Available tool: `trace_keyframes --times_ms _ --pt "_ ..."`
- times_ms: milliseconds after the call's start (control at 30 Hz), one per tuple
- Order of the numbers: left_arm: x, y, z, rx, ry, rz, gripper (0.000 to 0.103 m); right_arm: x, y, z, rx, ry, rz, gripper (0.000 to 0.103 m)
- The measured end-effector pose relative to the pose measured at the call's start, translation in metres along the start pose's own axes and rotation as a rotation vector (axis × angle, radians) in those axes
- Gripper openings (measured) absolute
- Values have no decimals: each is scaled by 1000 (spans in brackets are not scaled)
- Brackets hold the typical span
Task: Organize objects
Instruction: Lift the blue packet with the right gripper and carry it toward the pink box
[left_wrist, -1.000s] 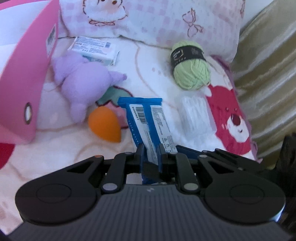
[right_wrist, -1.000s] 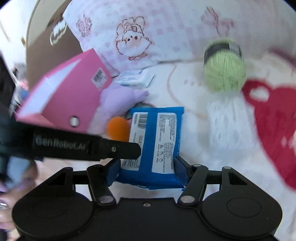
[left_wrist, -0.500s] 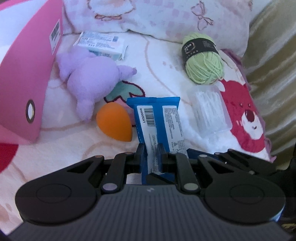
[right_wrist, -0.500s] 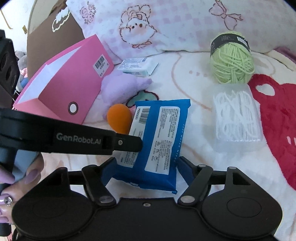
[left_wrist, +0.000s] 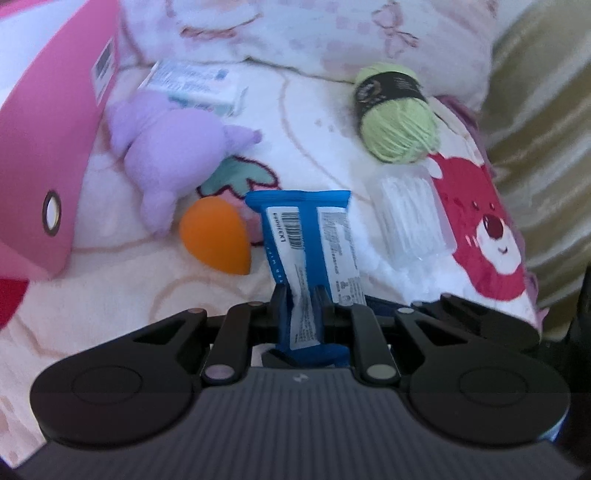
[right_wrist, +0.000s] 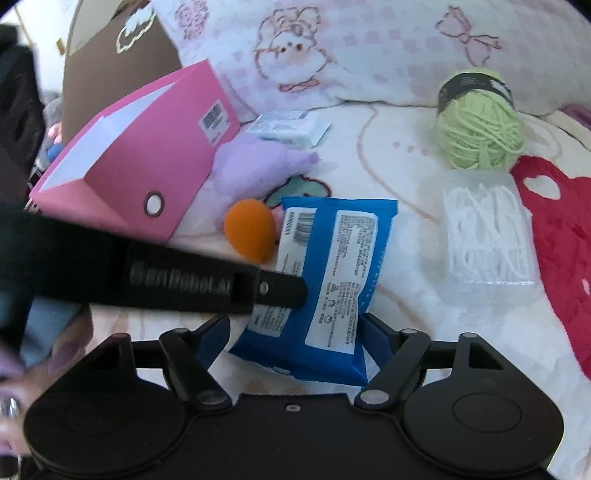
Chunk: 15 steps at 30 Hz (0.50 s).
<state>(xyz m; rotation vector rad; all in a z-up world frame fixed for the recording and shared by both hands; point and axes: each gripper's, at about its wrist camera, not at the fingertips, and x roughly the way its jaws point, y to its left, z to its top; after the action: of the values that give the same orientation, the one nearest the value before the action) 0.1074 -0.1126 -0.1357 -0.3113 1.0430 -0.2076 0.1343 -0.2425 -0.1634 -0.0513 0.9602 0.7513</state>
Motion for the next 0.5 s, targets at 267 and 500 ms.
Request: trace_keyframes --times_ms 267,500 --pt "-5 -6 -1 28 -13 -8 14 2 2 -2 -18 -17 -22 74" --pt "-6 -11 -7 32 -37 23 16 0 9 -4 -55 -46 -45 73"
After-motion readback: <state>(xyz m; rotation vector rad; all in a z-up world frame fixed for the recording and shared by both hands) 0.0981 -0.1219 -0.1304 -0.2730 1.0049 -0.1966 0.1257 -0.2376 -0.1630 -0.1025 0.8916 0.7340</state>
